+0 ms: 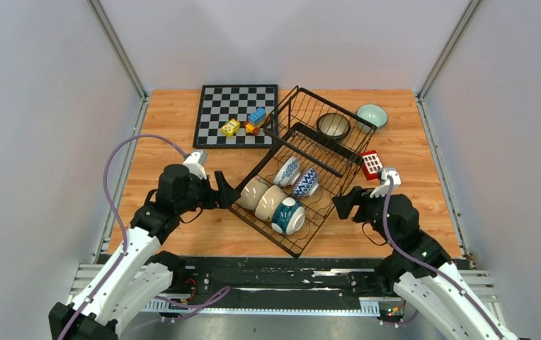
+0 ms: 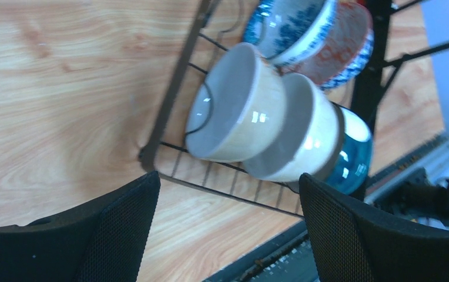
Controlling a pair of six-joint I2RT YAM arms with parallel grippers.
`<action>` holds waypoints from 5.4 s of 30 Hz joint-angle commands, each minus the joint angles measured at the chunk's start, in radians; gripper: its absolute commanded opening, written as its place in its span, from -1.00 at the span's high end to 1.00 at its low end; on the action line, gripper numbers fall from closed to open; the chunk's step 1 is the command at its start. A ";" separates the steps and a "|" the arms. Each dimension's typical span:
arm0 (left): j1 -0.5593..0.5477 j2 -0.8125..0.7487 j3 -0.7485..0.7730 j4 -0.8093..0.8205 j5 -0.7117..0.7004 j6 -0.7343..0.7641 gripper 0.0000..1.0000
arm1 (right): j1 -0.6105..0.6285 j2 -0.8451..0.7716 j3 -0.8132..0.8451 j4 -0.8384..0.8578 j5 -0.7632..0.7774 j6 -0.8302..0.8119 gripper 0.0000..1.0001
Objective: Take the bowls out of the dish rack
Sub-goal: Pick up the bowl from the dish rack, then place the bowl at the center of the board.
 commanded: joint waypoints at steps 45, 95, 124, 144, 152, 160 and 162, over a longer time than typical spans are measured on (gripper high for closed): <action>-0.383 0.374 -0.053 0.477 0.257 -0.188 -0.36 | -0.010 -0.087 -0.240 0.124 -0.411 0.231 -0.39; -0.389 0.695 -0.163 1.242 0.465 -0.427 0.82 | -0.011 -0.176 -0.279 0.099 -0.414 0.246 -0.39; -0.397 0.745 -0.146 1.603 0.488 -0.662 1.00 | -0.011 -0.242 -0.259 0.057 -0.409 0.250 -0.38; -0.432 0.454 -0.060 1.232 0.460 -0.556 1.00 | -0.011 -0.255 -0.111 -0.027 -0.442 0.206 -0.38; -0.546 0.158 0.267 0.135 0.166 0.120 1.00 | -0.011 -0.119 0.176 -0.242 -0.545 0.075 -0.36; -0.814 0.104 0.410 -0.220 -0.175 0.537 1.00 | -0.010 0.181 0.555 -0.396 -0.707 -0.099 -0.27; -0.907 0.125 0.417 -0.260 -0.280 0.615 1.00 | -0.007 0.254 0.653 -0.444 -0.701 -0.141 -0.26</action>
